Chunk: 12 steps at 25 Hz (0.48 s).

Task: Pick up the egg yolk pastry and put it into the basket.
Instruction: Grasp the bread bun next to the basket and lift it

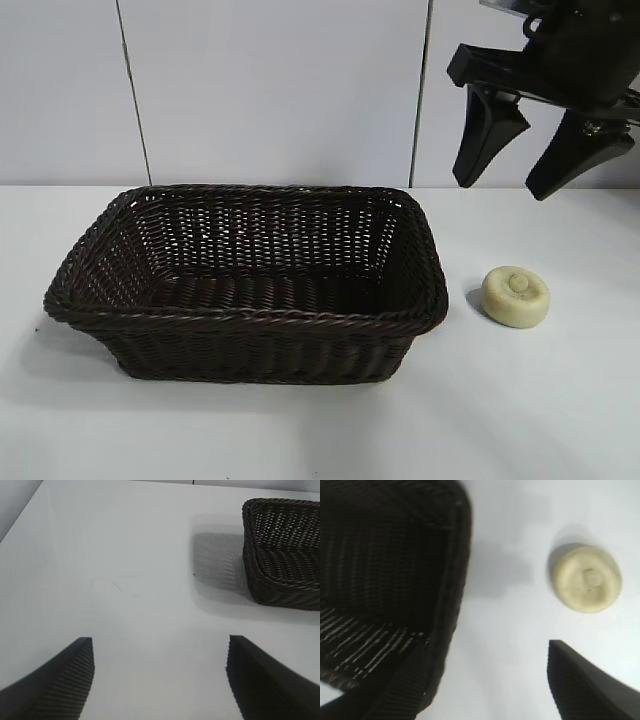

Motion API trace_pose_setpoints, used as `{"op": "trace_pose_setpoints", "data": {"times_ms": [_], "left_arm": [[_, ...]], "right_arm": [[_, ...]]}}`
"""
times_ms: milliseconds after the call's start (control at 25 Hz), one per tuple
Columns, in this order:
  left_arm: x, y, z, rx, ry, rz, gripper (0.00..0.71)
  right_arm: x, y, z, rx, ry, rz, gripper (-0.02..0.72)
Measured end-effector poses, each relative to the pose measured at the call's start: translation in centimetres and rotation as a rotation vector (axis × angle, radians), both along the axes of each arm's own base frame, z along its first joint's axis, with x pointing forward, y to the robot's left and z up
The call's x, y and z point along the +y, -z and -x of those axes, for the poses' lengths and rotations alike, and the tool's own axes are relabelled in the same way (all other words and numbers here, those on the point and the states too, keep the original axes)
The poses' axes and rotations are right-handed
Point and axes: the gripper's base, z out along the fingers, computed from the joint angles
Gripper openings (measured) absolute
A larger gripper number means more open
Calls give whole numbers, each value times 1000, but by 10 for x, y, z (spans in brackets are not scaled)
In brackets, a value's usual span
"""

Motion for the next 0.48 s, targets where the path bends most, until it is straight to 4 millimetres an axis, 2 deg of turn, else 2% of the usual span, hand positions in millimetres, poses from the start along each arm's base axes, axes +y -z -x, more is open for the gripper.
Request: {"op": "trace_pose_setpoints", "data": {"times_ms": [240, 480], "left_arm": [[0, 0, 0, 0, 0, 0, 539], [0, 0, 0, 0, 0, 0, 539]], "right_arm": [[-37, 23, -16, 60, 108, 14, 497], [-39, 39, -25, 57, 128, 14, 497]]}}
